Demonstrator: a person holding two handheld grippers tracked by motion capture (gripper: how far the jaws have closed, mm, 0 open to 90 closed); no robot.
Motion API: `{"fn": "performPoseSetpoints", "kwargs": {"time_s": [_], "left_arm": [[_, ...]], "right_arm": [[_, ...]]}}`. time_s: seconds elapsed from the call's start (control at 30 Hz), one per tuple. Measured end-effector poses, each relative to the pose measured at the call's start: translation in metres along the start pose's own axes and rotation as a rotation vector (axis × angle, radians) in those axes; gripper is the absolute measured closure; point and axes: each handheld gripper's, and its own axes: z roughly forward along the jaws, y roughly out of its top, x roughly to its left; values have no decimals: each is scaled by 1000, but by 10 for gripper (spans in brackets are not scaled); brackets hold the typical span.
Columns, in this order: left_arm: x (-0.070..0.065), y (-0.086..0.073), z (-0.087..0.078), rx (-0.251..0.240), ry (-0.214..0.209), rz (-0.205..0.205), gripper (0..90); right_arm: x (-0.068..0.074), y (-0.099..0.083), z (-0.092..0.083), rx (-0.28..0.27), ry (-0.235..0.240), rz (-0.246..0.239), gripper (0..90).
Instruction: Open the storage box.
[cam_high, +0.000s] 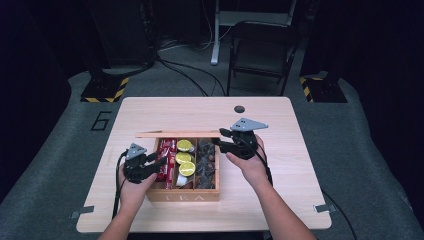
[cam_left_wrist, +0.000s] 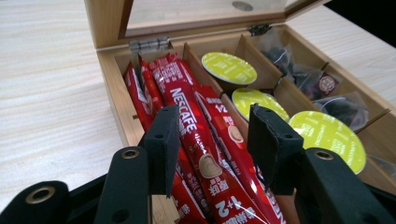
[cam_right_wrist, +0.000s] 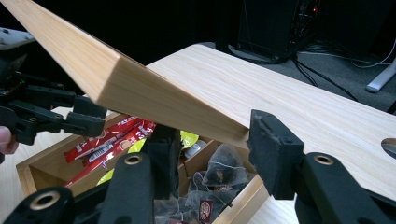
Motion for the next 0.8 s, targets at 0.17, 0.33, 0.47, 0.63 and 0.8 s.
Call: {"fn": "performPoseSetpoints", "kwargs": {"time_s": [0.17,0.33,0.47,0.63,0.8], "left_arm": [[1,-3,5,19,3,-11,559],[0,-6,10,23,11,-9,572],[0,-7,12,33,12,-11,591],[-1,-8,13,39,41,-3,654],[0,-7,13,42,54,-12,717]], "right_arm": [[0,0,0,0,1,0,542],[0,0,0,0,1,-1,542],[0,0,0,1,1,0,542],[0,0,0,1,1,0,542],[0,0,0,1,1,-1,542]]}}
